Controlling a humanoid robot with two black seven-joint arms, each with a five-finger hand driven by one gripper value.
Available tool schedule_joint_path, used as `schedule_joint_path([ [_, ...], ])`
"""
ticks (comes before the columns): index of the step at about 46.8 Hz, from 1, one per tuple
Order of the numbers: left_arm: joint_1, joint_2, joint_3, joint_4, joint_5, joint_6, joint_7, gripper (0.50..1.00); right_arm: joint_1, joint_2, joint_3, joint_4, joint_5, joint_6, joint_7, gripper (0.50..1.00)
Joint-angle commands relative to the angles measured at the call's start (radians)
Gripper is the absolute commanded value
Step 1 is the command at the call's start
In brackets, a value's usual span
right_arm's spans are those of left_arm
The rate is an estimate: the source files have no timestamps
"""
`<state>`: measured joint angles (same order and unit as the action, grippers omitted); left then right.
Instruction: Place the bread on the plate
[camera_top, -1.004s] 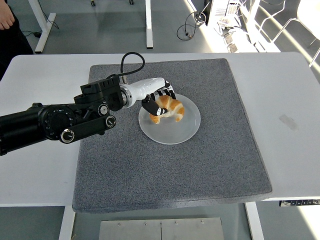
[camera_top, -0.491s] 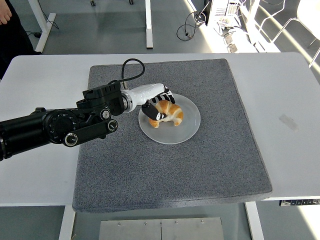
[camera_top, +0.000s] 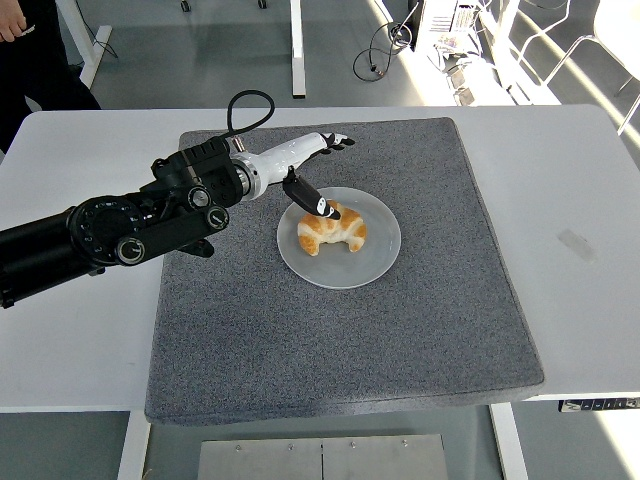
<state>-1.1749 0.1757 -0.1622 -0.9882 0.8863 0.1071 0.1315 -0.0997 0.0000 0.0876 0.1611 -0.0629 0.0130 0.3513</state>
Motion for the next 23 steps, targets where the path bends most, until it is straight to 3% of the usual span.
schedule_joint_path([
  [1,0.003,0.014,-0.040,0.000,-0.052,0.011,-0.001,0.965,0.000,0.000,0.001,0.000,0.000,0.001,0.000,1.000],
  [6,0.014,0.021,-0.103,0.000,-0.112,0.066,-0.021,0.965,0.000,0.000,0.000,0.000,0.000,0.001,0.000,1.000],
  [16,0.073,0.031,-0.186,0.000,-0.237,0.204,-0.187,0.963,0.000,0.000,0.001,0.000,0.000,0.001,0.000,1.000],
  [23,0.095,0.033,-0.224,0.016,-0.374,0.240,-0.253,0.963,0.000,0.000,0.000,0.000,0.000,0.001,0.000,1.000],
])
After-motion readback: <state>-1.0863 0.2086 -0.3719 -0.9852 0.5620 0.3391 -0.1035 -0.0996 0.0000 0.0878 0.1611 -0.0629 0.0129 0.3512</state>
